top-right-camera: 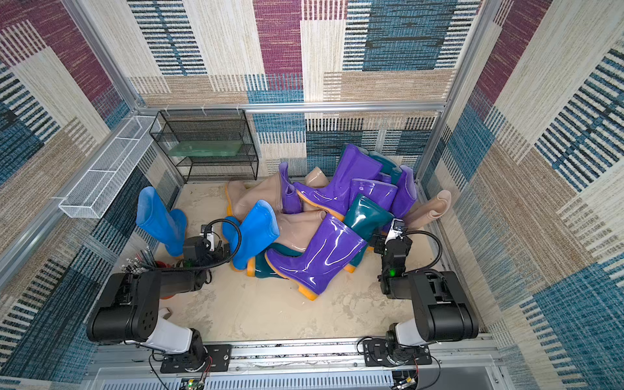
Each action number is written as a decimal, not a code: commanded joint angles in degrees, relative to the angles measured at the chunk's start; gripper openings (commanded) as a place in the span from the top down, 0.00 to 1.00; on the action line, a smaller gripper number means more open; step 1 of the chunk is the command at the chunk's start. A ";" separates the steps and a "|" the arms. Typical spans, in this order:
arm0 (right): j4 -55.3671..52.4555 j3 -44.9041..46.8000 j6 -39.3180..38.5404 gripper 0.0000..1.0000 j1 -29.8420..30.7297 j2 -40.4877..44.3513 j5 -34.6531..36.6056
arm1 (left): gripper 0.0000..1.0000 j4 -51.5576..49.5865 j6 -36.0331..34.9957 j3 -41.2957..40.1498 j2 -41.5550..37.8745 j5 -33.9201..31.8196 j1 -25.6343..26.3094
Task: Match and arrange rain boots in pairs
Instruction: Adjust the rain boot at the center of the board.
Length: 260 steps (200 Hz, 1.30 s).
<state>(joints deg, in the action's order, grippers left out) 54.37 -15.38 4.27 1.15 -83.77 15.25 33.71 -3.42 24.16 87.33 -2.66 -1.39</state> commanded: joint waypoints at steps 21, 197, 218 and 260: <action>5.55 -0.65 0.38 0.05 0.00 -0.06 0.75 | 0.00 9.88 0.17 0.97 0.00 6.29 0.69; 5.64 -0.57 0.39 0.05 -0.10 0.08 0.50 | 0.00 9.98 0.33 1.04 0.18 6.34 0.64; 5.20 -0.68 0.93 0.05 -0.75 0.20 -0.35 | 0.00 9.31 0.52 1.41 0.28 6.27 0.59; 3.53 -1.33 0.20 0.05 0.22 1.11 0.74 | 0.00 3.57 2.12 1.92 -6.53 1.58 0.86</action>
<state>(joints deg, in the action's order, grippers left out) 54.59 -15.49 4.49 0.64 -83.70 14.98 32.01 -3.70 24.43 85.41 -3.29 -1.15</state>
